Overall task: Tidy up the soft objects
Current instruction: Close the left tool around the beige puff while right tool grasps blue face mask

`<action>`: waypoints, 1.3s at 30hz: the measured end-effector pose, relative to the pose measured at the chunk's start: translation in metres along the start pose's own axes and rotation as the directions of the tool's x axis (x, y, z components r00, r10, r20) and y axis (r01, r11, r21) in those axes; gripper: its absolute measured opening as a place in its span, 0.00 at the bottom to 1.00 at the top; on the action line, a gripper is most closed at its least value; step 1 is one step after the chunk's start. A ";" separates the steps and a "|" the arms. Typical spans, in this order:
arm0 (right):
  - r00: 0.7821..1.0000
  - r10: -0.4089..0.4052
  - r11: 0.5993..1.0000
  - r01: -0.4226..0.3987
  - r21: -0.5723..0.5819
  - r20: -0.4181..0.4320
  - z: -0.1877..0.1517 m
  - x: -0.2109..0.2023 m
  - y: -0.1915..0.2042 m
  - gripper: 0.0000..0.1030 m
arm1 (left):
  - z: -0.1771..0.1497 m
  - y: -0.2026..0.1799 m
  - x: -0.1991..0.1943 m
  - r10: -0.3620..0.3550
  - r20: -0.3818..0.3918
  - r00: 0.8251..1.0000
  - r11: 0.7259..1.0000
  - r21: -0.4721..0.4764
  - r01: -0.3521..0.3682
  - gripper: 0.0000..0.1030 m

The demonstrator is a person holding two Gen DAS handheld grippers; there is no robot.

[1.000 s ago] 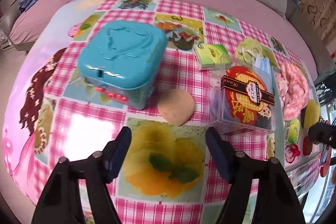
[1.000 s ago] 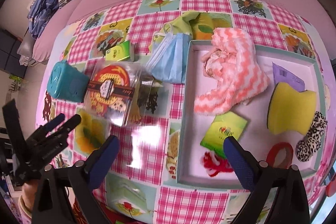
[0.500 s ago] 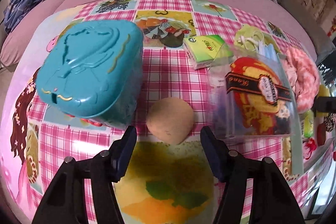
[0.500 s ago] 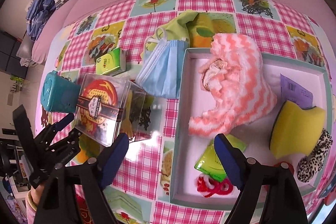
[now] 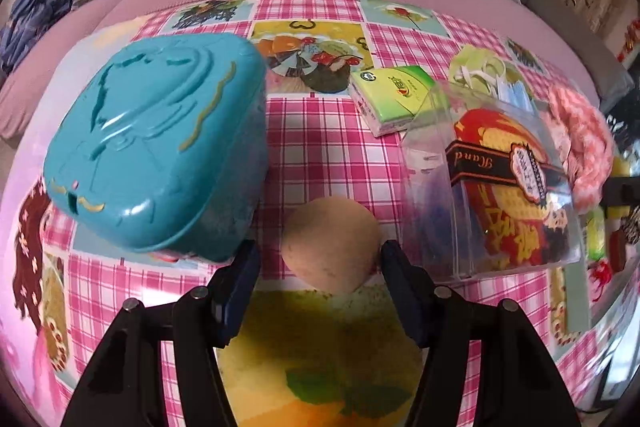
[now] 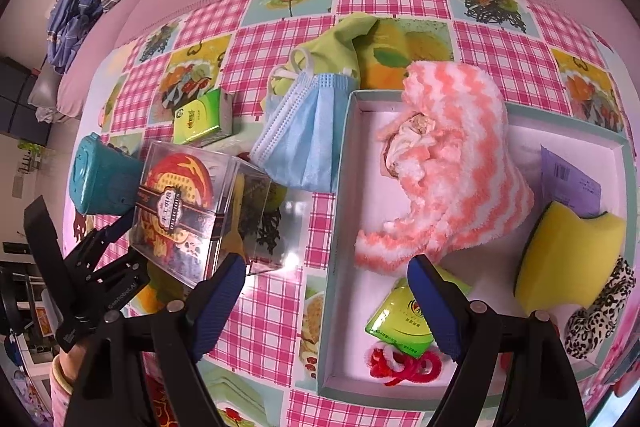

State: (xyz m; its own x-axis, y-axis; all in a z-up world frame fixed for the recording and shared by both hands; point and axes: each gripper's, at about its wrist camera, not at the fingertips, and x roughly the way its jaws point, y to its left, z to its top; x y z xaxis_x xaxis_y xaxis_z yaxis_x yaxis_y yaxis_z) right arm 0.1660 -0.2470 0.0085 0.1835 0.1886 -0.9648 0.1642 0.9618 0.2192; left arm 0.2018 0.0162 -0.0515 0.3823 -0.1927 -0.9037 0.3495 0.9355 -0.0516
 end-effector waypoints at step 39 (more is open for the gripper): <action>0.994 -0.093 0.995 0.094 0.018 -0.062 0.085 0.065 0.025 0.37 | 0.004 0.005 -0.001 -0.060 0.015 0.998 0.998 0.032 0.059 0.49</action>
State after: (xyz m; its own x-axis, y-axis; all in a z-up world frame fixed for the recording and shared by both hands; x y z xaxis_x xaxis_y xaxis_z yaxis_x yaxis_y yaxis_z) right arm 0.2643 -0.2275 -0.0366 0.1068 0.1105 -0.9881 0.1986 0.9714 0.1301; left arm 0.2069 0.0199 -0.0491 0.3737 -0.2529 -0.8924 0.3984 0.9126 -0.0918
